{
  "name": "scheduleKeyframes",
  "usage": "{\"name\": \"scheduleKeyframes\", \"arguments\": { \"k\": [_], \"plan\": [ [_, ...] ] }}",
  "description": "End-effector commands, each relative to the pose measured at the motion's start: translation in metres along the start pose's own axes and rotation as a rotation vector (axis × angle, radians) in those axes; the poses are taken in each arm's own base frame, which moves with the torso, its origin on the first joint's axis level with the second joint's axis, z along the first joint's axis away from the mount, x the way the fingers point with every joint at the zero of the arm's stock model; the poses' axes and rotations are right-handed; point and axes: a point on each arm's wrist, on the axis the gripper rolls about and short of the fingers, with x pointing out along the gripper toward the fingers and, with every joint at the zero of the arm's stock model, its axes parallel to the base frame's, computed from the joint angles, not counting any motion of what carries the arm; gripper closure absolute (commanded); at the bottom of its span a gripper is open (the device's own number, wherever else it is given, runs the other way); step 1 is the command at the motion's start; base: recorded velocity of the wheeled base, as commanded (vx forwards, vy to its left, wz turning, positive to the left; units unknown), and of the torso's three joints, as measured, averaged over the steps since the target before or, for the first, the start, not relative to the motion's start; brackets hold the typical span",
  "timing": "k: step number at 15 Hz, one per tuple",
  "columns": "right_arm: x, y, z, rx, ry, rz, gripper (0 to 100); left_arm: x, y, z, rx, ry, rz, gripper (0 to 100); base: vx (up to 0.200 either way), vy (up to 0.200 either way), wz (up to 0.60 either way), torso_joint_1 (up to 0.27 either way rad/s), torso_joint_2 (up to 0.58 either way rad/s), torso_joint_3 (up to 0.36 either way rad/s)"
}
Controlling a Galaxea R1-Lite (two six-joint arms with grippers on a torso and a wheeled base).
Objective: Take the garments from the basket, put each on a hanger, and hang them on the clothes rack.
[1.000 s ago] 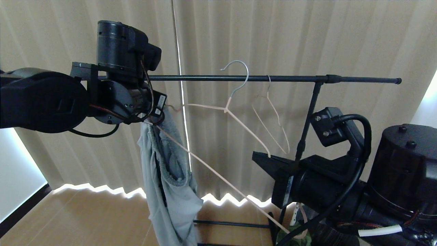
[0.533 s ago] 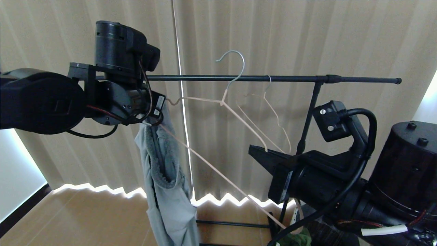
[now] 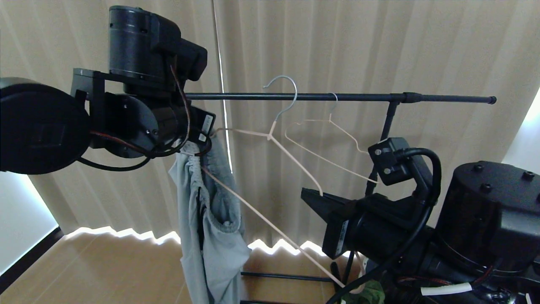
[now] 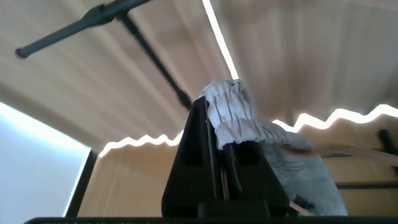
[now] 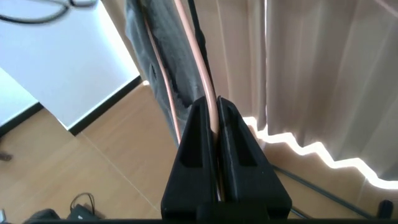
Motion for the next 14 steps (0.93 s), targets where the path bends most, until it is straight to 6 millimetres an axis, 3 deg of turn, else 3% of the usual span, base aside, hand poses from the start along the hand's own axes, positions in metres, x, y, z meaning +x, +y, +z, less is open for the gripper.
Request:
{"name": "scheduleKeyframes", "arguments": {
  "k": [1, 4, 8, 10, 14],
  "plan": [
    [0.003, -0.001, -0.003, -0.005, 0.014, -0.002, 100, -0.015, -0.004, 0.004, 0.0, -0.033, -0.042, 100, 0.0, 0.0, 0.0, 0.0, 0.0, 0.0],
    [0.007, 0.0, -0.007, -0.018, 0.043, 0.03, 100, -0.034, -0.009, -0.002, 0.029, -0.071, -0.222, 100, 0.0, 0.0, 0.0, 0.0, 0.0, 0.0],
    [0.018, 0.001, -0.011, -0.033, 0.053, 0.024, 100, -0.05, -0.013, -0.007, 0.043, -0.097, -0.325, 100, 0.0, 0.0, 0.0, 0.0, 0.0, 0.0],
    [0.027, 0.004, -0.011, -0.034, 0.051, 0.023, 100, -0.061, -0.009, -0.013, 0.049, -0.132, -0.49, 100, 0.0, 0.0, 0.0, 0.0, 0.0, 0.0],
    [0.026, 0.004, -0.007, -0.055, 0.03, 0.027, 100, -0.068, -0.004, -0.023, 0.057, -0.123, -0.506, 100, 0.0, 0.0, 0.0, 0.0, 0.0, 0.0]
  ]
}}
